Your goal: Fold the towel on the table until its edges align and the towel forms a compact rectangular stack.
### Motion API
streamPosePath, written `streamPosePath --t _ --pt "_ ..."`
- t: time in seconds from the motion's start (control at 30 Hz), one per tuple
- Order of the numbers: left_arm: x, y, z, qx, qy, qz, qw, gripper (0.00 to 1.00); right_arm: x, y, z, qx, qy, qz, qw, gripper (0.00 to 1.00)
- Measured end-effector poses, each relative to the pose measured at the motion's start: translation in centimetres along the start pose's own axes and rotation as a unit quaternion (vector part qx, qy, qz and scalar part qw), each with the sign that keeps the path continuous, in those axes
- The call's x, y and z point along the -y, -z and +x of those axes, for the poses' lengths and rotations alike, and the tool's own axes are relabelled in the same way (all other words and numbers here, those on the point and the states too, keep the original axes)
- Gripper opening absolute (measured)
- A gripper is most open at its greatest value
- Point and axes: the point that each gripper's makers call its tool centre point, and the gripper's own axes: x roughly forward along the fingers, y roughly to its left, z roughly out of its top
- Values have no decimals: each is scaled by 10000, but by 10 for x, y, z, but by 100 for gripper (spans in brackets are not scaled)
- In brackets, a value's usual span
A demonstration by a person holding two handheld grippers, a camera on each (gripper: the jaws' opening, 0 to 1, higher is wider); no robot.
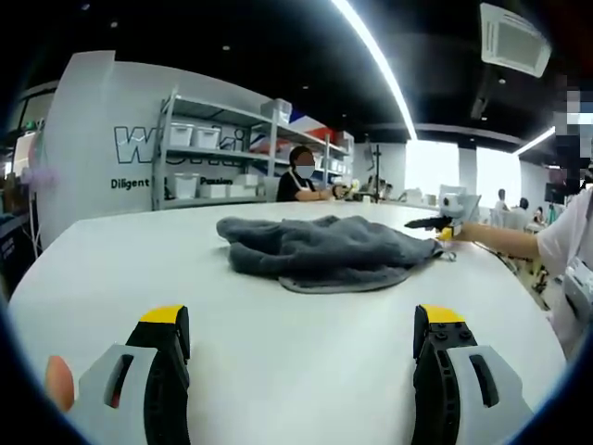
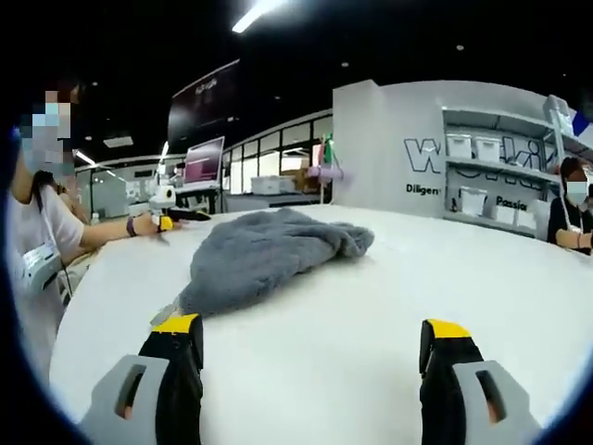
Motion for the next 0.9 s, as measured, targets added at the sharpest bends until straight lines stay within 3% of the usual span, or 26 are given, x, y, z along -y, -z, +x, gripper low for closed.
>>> streamPosePath --t 0.17,0.27,0.47,0.7,0.9 --pt "-1 -1 1 7 6 13 10000 99 -16 -16 3 -267 -165 -372 9988 99" --pt "0 0 1 12 -4 -2 10000 99 -34 -35 16 -333 -304 -646 9969 99" --pt "-1 -1 1 29 -2 -33 10000 99 -72 -74 57 -321 -406 -1240 9909 99" --pt "0 -2 1 41 -6 -65 10000 99 -120 -92 106 -856 -705 -1964 9742 98" --pt "0 -4 2 48 8 -72 10000 99 -163 -107 139 -935 -1128 -1960 9696 98"
